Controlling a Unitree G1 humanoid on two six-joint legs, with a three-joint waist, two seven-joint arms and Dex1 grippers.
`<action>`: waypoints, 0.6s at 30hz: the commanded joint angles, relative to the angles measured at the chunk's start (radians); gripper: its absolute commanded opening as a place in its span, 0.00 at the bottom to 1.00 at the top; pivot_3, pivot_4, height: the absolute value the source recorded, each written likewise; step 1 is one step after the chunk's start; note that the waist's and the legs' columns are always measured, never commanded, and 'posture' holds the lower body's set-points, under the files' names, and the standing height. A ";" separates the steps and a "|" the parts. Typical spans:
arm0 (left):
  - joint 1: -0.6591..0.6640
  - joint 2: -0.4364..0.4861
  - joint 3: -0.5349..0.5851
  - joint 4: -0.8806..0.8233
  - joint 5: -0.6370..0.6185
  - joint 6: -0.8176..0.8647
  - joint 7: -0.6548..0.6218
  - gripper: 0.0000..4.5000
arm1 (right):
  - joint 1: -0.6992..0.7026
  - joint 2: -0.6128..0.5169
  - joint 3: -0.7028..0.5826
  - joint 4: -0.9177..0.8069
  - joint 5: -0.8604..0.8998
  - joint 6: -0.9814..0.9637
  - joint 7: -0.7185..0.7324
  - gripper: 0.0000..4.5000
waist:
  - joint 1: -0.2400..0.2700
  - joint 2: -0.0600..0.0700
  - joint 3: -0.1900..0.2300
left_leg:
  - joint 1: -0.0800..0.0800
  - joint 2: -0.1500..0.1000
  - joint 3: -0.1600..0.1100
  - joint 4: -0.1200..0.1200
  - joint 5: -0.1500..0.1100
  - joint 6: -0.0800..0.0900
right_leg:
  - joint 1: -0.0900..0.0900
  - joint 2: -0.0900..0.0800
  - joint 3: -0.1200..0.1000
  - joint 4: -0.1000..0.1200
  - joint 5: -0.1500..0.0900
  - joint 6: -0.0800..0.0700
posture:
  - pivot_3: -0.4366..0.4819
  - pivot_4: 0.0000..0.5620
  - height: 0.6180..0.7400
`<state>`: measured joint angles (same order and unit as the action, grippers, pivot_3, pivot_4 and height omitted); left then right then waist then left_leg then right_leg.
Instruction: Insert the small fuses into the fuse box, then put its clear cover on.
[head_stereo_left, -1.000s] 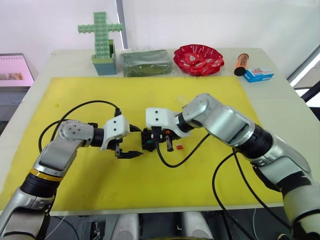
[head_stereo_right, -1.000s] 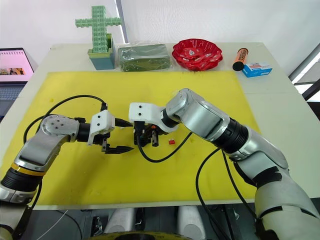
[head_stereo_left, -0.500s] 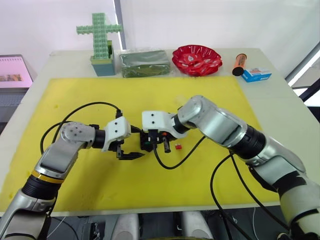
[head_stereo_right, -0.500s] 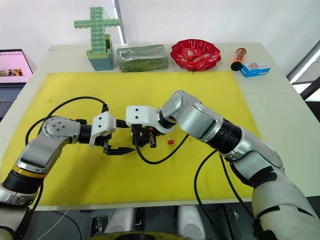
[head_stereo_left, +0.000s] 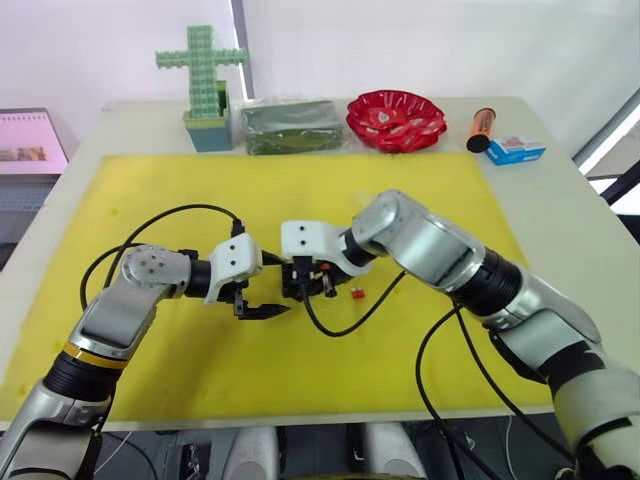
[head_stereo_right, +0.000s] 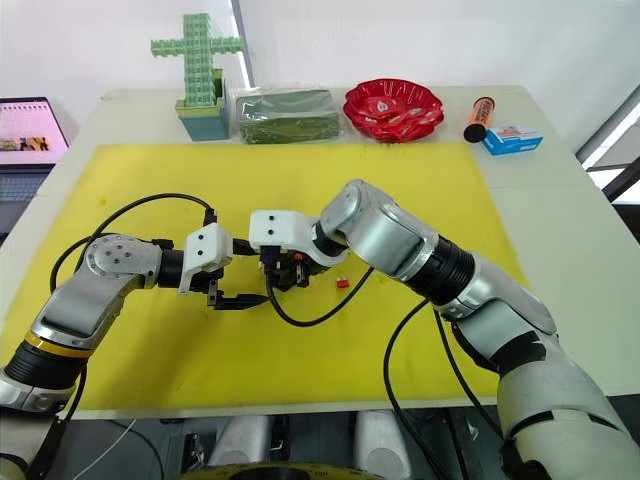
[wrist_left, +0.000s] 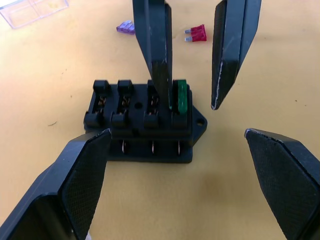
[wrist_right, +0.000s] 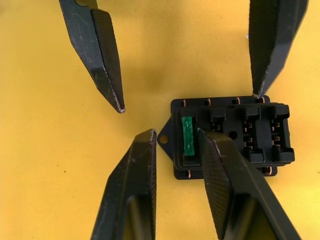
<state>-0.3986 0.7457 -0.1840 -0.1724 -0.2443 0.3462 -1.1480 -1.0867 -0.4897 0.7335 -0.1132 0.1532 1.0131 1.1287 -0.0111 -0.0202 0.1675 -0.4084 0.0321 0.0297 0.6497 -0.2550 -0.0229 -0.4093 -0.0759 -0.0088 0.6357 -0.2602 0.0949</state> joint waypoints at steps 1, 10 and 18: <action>-0.004 0.011 0.019 -0.024 -0.005 -0.001 0.003 1.00 | -0.026 -0.024 -0.081 -0.068 0.040 0.014 0.024 0.27 | 0.000 0.000 0.000 | 0.000 0.000 0.000 0.000 0.000 0.000 | 0.000 0.000 0.000 0.000 0.000 0.000 | 0.48 0.27 1.00; -0.007 0.026 0.036 -0.006 -0.008 -0.002 0.006 1.00 | 0.084 -0.019 -0.265 -0.140 0.162 0.021 -0.012 0.17 | -0.001 0.000 0.000 | 0.000 0.000 0.000 -0.001 0.000 0.000 | 0.000 0.000 0.000 -0.001 0.000 0.000 | 0.48 0.27 1.00; -0.007 0.029 0.039 -0.013 -0.013 0.006 0.005 1.00 | 0.263 0.042 -0.361 -0.133 0.199 -0.122 -0.091 0.00 | -0.001 0.000 0.000 | 0.000 0.000 0.000 0.000 0.000 0.000 | 0.000 0.000 0.000 -0.001 0.000 0.000 | 0.48 0.27 1.00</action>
<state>-0.3986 0.7649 -0.1741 -0.1629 -0.2477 0.3472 -1.1473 -0.8230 -0.4509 0.4113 -0.2298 0.3423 0.9200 1.0495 -0.0121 -0.0203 0.1677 -0.4085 0.0321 0.0296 0.6493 -0.2550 -0.0229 -0.4091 -0.0760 -0.0088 0.6350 -0.2602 0.0949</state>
